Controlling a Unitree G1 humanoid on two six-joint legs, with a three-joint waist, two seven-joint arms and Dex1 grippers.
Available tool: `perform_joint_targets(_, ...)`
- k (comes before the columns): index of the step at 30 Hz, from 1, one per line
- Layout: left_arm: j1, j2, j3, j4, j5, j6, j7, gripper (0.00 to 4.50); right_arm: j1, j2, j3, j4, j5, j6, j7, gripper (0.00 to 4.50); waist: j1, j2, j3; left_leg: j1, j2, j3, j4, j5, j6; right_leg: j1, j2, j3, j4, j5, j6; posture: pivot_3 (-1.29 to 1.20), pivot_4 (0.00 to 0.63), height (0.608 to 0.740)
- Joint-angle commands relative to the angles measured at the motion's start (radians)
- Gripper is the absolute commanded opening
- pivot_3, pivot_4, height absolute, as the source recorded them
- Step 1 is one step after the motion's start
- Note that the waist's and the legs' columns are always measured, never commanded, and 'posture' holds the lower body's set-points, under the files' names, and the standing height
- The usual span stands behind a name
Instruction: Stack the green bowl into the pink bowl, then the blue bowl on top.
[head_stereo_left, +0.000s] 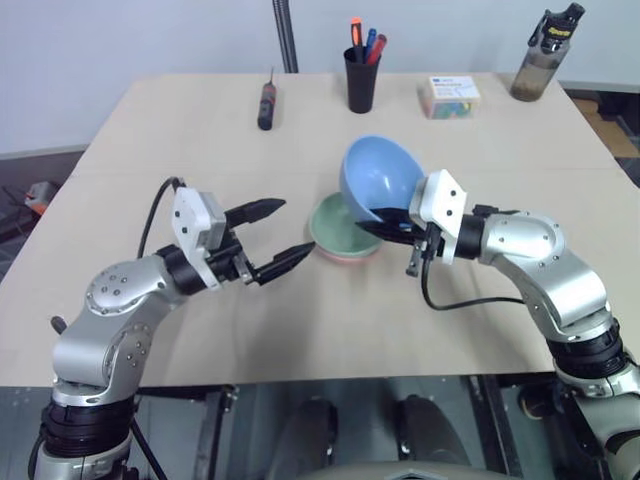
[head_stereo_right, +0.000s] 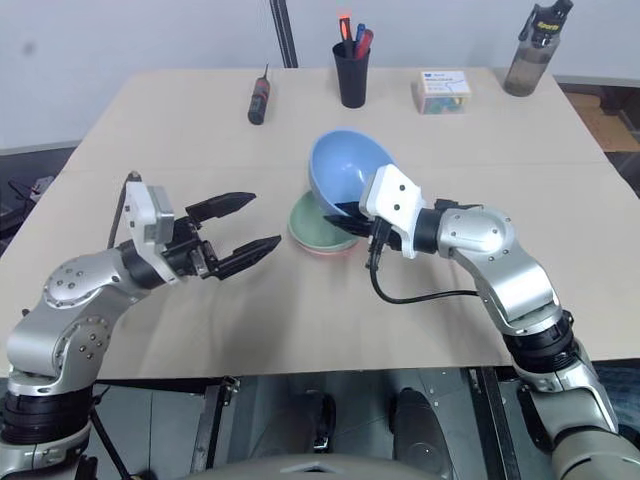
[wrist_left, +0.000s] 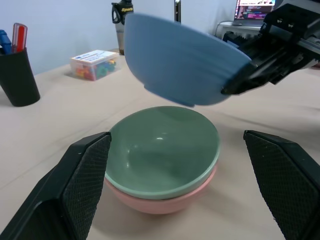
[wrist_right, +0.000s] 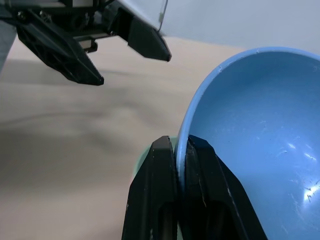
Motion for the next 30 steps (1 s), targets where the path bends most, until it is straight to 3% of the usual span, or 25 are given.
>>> perform_joint_targets(1, 0.010, 0.018, 0.044, -0.045, -0.028, -0.001, 0.007, 4.50, -0.007, 0.015, 0.010, -0.011, 0.036, 0.007, 0.025, 0.76, 0.000, 0.000, 0.000, 0.000, 0.000, 0.000, 0.000, 0.000, 0.000, 0.000, 0.000, 0.000, 0.000, 0.000, 0.000, 0.00, 0.150, 0.740)
perform_joint_targets(4, 0.007, 0.022, 0.040, -0.041, -0.031, -0.001, 0.007, 4.50, -0.025, 0.052, 0.037, 0.036, 0.029, -0.024, 0.036, 1.81, -0.001, 0.000, 0.000, 0.000, 0.000, 0.000, 0.000, 0.000, 0.000, 0.000, 0.000, 0.000, 0.000, 0.000, 0.000, 0.00, 0.150, 0.740)
perform_joint_targets(10, -0.011, 0.027, 0.026, -0.025, -0.027, -0.009, -0.009, 4.50, -0.061, 0.077, 0.061, 0.116, -0.025, -0.116, 0.046, 4.42, -0.002, 0.000, 0.000, 0.000, 0.000, 0.000, 0.000, 0.000, 0.000, 0.000, 0.000, 0.000, 0.000, 0.000, 0.000, 0.00, 0.150, 0.740)
perform_joint_targets(16, 0.008, 0.035, 0.023, -0.021, 0.007, -0.030, -0.014, 4.50, -0.006, 0.057, -0.089, -0.006, 0.067, -0.063, -0.018, 4.42, 0.000, 0.000, 0.000, 0.000, 0.000, 0.000, 0.000, 0.000, 0.000, 0.000, 0.000, 0.000, 0.000, 0.000, 0.000, 0.00, 0.150, 0.740)
perform_joint_targets(20, 0.066, 0.043, 0.063, 0.009, 0.008, -0.067, -0.050, 4.50, 0.157, -0.056, -0.249, -0.132, 0.123, 0.021, -0.041, 4.42, 0.012, 0.000, 0.000, 0.000, 0.000, -0.001, -0.002, 0.000, 0.000, 0.000, 0.000, -0.001, -0.002, 0.000, 0.000, 0.00, 0.150, 0.740)
perform_joint_targets(23, 0.118, 0.097, 0.094, 0.042, 0.017, -0.056, -0.098, 4.50, 0.345, -0.202, -0.359, -0.160, 0.090, -0.013, 0.009, 4.42, 0.022, 0.000, 0.000, -0.002, 0.000, -0.002, -0.002, -0.001, 0.001, 0.000, -0.001, -0.003, -0.005, 0.000, 0.000, 0.00, 0.150, 0.740)
perform_joint_targets(30, 0.165, 0.155, 0.115, 0.100, 0.022, -0.047, -0.154, 4.50, 0.520, -0.299, -0.551, -0.202, 0.169, 0.024, 0.014, 4.42, 0.015, 0.000, 0.000, 0.004, 0.002, -0.001, -0.004, -0.003, 0.005, 0.006, 0.001, -0.002, -0.007, 0.000, 0.000, 0.00, 0.150, 0.740)
